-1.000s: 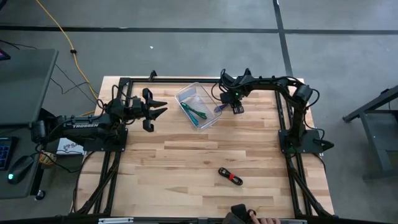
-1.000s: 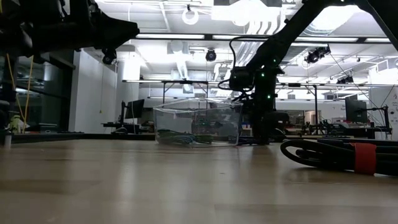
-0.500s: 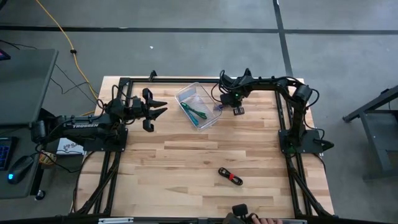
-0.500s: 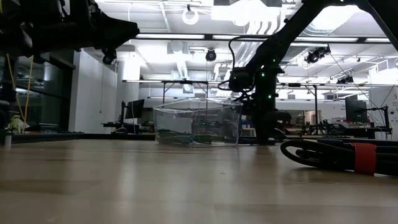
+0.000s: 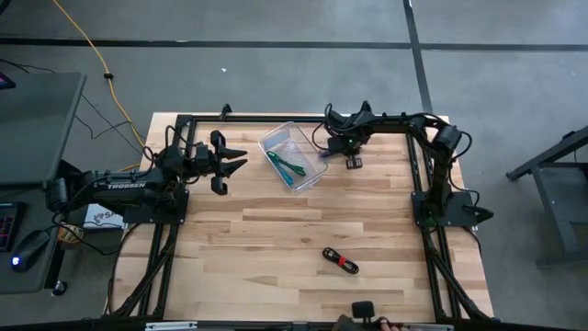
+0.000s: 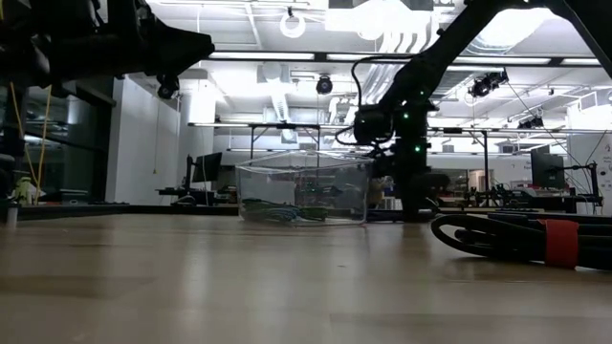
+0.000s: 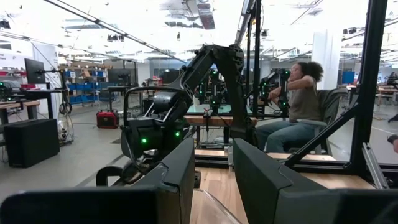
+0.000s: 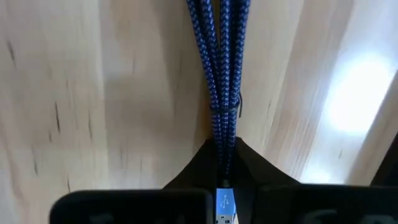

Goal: Pick and place USB-C Cables
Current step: Put the purple charger cable into the transparent bin

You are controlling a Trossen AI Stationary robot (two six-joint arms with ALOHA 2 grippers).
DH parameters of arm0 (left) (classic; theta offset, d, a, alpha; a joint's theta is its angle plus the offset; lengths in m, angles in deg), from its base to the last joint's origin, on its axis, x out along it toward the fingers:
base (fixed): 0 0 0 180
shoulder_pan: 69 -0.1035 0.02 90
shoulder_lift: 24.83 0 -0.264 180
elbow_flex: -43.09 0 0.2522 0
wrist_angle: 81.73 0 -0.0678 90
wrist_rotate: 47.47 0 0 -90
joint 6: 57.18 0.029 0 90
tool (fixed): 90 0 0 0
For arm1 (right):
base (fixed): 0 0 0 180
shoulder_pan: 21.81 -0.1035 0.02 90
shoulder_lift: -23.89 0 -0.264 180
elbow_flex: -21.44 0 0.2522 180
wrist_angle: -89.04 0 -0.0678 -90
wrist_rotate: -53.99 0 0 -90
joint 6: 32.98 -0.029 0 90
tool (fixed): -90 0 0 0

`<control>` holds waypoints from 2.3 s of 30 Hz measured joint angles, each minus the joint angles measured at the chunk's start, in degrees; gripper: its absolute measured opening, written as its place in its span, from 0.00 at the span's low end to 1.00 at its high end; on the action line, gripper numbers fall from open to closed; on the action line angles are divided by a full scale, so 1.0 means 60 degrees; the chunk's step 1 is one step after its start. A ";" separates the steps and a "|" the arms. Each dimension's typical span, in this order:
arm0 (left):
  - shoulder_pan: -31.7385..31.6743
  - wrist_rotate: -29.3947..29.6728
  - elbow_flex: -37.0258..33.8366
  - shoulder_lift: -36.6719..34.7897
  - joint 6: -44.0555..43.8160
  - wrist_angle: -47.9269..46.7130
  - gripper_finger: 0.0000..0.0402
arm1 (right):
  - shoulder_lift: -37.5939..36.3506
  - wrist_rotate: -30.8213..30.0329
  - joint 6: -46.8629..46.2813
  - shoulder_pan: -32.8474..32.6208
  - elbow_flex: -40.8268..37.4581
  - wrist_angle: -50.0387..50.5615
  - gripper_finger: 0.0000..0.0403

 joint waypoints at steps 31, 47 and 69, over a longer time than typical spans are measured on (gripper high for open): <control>-0.0011 0.0040 0.0000 0.0000 0.0750 -0.0064 0.22 | -0.7350 0.4070 -0.3550 0.0929 -0.6376 -0.6412 0.00; -0.0011 0.0040 0.0000 0.0000 0.0754 -0.0060 0.22 | -0.9026 0.5016 -0.6325 -0.0015 -0.8823 -1.3433 0.00; -0.0011 0.0040 0.0000 0.0000 0.0751 -0.0060 0.22 | -0.9015 0.5016 -0.5960 -0.0237 -0.8823 -1.3431 0.00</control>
